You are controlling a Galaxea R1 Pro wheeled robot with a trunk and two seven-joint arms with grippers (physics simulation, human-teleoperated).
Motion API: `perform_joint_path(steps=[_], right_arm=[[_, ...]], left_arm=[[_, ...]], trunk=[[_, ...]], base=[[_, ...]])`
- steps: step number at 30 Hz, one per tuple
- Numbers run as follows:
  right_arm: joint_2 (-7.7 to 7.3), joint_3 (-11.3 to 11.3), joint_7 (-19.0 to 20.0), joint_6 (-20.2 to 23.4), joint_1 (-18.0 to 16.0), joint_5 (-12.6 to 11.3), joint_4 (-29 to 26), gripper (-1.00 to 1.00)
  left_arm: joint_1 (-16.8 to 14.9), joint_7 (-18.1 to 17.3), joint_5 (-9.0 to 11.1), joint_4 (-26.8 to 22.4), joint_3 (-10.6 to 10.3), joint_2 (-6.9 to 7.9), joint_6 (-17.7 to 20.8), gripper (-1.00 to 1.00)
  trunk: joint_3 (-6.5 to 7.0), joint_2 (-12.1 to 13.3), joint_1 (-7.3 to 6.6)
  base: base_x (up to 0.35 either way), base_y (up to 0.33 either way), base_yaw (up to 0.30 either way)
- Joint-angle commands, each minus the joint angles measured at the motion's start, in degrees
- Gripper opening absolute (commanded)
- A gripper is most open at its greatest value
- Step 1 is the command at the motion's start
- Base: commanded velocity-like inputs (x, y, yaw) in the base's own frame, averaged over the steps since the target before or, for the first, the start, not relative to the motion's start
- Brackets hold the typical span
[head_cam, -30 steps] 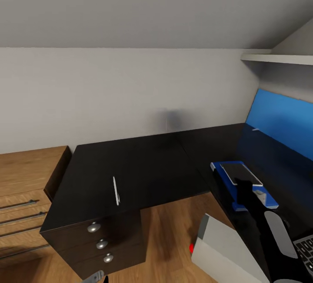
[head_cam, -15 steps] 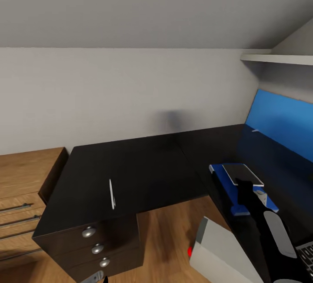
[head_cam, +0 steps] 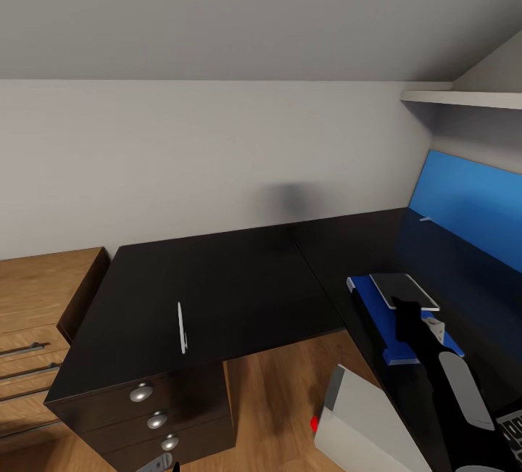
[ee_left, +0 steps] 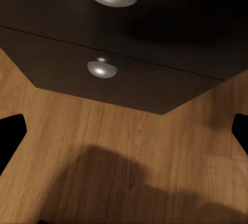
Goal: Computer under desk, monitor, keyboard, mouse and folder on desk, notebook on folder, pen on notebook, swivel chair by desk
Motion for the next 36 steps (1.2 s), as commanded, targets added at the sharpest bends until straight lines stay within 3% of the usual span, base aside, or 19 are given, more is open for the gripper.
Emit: perform_joint_path(steps=[1, 13, 36], right_arm=[[0.04, 0.0, -0.3, 0.2, 0.0, -0.5, -0.1, -1.0], [0.11, 0.1, -0.3, 0.2, 0.0, 1.2, -0.1, -1.0], [-0.07, 0.2, -0.4, 0.6, 0.0, 1.9, -0.3, -1.0]], left_arm=[[0.0, 0.3, 0.6, -0.1, -0.1, 0.03, -0.2, 1.0], [0.0, 0.4, 0.7, 0.0, -0.1, 0.03, -0.2, 1.0], [0.0, 0.4, 0.7, 0.0, -0.1, 0.03, -0.2, 1.0]], trunk=[[-0.04, 0.0, 0.0], [-0.04, 0.0, 0.0], [-0.04, 0.0, 0.0]], base=[[0.002, -0.002, 0.0], [0.0, 0.0, 0.0], [0.0, 0.0, 0.0]])
